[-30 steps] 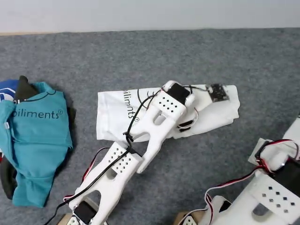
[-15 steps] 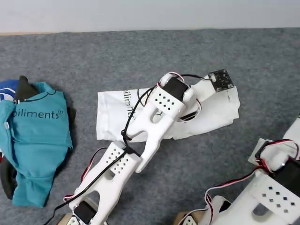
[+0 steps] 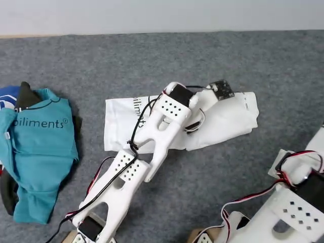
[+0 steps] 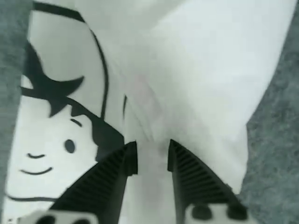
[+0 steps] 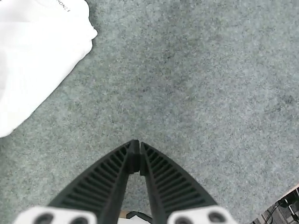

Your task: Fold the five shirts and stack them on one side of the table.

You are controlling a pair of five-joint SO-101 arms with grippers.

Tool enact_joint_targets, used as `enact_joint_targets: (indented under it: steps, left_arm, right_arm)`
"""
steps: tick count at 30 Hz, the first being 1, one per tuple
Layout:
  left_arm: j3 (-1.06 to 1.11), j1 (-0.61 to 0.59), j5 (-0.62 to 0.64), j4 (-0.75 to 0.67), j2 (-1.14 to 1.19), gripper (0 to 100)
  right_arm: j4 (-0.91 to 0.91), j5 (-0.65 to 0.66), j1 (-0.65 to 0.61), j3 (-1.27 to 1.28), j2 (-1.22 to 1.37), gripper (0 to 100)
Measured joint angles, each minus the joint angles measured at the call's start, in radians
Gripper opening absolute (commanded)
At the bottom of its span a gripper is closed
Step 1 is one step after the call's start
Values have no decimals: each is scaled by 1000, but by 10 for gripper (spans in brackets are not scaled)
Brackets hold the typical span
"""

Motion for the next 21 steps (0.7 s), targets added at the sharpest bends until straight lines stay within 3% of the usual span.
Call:
enact_joint_targets:
  steps: [9,15,21]
  left_arm:
    - [-60,-21,160,0,-189,122]
    - [106,-215,226,0,-339,202]
    - [422,-385,181,0,-529,204]
  right_arm:
    - [0,0,0,0,0,10]
    - [0,0,0,0,0,13]
    - [0,0,0,0,0,14]
